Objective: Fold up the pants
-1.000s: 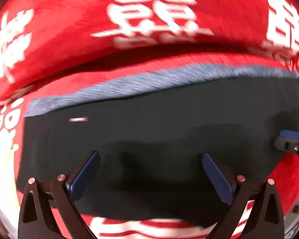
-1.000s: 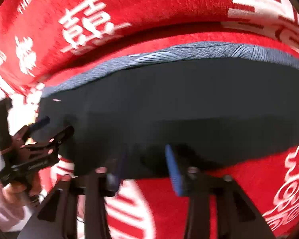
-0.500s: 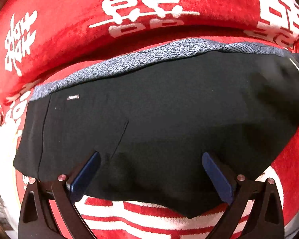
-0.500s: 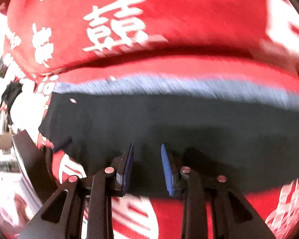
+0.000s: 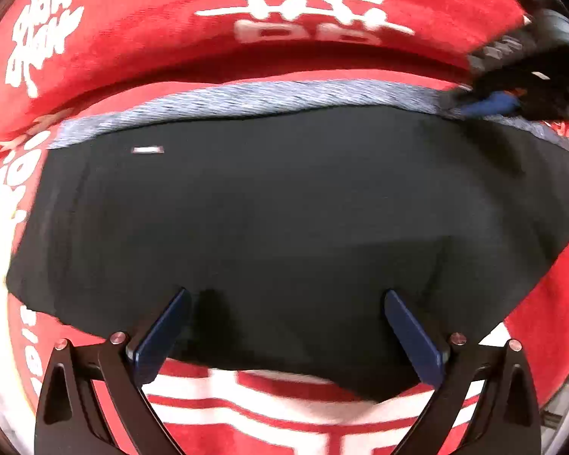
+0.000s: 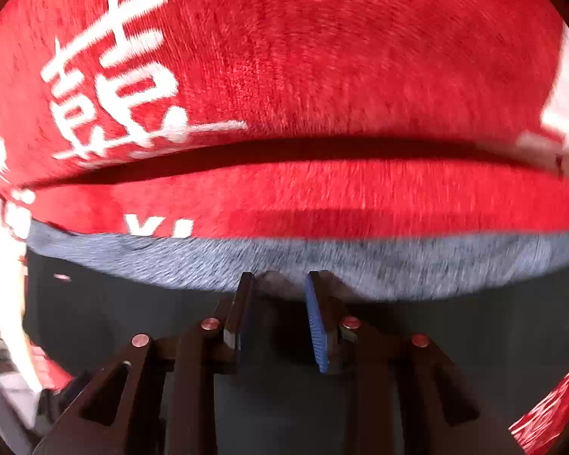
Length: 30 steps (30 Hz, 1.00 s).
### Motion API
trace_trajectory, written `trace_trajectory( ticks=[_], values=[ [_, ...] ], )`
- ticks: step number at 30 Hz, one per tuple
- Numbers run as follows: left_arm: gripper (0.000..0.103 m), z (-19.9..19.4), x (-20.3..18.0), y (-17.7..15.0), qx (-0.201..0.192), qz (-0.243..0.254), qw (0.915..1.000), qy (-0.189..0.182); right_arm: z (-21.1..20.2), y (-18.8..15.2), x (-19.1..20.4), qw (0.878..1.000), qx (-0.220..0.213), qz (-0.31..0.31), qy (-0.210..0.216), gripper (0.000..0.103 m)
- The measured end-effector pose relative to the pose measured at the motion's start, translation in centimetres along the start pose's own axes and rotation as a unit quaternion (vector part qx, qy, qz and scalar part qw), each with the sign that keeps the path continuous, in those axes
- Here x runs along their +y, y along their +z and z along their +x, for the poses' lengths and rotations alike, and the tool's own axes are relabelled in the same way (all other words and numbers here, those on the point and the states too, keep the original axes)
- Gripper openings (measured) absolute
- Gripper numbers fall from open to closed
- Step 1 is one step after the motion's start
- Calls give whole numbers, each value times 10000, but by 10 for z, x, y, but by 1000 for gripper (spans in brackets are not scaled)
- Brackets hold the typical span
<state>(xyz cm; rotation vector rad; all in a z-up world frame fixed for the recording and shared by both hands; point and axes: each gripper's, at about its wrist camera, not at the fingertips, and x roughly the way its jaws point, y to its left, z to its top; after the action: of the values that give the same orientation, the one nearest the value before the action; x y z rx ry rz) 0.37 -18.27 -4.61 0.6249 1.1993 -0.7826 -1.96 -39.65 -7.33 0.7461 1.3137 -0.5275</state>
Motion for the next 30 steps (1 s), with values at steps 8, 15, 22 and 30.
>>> trace_trajectory(
  ticks=[8,15,22,30],
  values=[
    [103,-27,66,21,-564,-173,9960,668,-15,-30,80,9881,232,-1109,1037,46],
    [103,-9,134,27,-566,-443,9904,1184,11,22,211,9550,283,-2215,1955,51],
    [103,8,158,-4,-440,-850,9917,861,85,49,304,9425,579,-2810,1712,51],
    [103,-1,161,-16,-499,-1119,9897,746,95,34,339,9176,1036,-3283,1989,5]
  ],
)
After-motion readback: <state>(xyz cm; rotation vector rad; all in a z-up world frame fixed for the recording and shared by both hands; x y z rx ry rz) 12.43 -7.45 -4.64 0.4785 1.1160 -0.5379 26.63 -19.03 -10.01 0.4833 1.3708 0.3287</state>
